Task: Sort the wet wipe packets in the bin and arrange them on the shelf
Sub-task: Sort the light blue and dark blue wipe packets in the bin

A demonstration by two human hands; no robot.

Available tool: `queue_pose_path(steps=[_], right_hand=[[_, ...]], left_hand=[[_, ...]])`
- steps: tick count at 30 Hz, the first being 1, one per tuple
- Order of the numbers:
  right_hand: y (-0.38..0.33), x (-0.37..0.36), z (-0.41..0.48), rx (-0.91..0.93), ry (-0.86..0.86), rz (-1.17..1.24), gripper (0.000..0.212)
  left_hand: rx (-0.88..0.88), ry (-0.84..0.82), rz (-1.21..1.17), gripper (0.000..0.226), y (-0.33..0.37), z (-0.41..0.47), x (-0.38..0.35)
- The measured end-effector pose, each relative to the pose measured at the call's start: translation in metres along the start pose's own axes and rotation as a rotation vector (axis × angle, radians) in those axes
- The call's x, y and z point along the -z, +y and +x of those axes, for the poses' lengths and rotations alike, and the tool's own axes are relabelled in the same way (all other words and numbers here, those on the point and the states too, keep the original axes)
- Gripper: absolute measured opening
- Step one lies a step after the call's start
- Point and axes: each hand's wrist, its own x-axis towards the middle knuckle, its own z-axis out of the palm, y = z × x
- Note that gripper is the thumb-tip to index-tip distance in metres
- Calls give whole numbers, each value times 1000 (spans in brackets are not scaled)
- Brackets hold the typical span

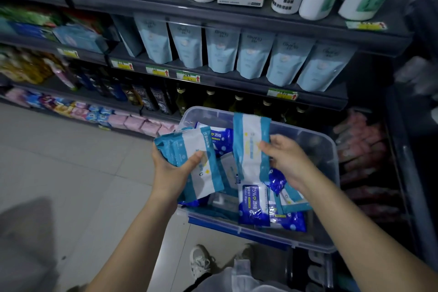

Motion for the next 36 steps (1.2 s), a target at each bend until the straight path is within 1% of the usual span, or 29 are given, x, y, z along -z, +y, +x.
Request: queue_pose_path(steps=[2,5,8,10,12,13,15,17,19,21,25,27,29,32,34,35,36], right_hand=[[-19,-15,-3,73,-50,8,6],[-23,-47,-7,115,-98,-189,10],[-15,-69,-10,180,-84,-361,14],[-10,-68,-6,170,-78,-328,12],[1,-61,1,125,-62,-315,10],[11,-56,7,110,-42,-391,12],[40,-46,18,47,-57,-640,16],[74,-41,26,-23,-160,-869,23],[103,-41,30,-55,-273,-1079,32],[118,-46,31,-43,-332,-1217,37],[127,-58,32,47,-314,-1457,39],[127,-60,34,58,-277,-1493,41],[125,-59,35,41,-246,-1449,36],[125,-55,32,12,-269,-1405,29],[124,-54,30,-11,-255,-1348,38],[124,-54,30,-10,-253,-1360,43],[125,-54,30,3,-265,-1424,46]], left_hand=[[15,-1,-22,61,-1,0,-3],[34,-58,-65,63,1,0,-10],[48,-128,-110,78,7,1,-12],[26,-131,-98,76,9,3,-7],[10,-86,-85,68,11,5,-1],[11,-58,-86,65,12,6,3],[39,-15,-98,65,13,9,13],[55,20,-101,67,13,11,25],[52,51,-91,69,12,10,35],[49,64,-92,70,11,6,42],[68,91,-114,62,4,2,49],[79,98,-107,63,0,1,49],[88,96,-105,64,-2,0,47],[88,89,-103,61,-4,-1,44],[82,81,-93,61,-3,-2,41],[83,77,-87,62,-3,-2,41],[88,75,-82,62,-3,-3,40]])
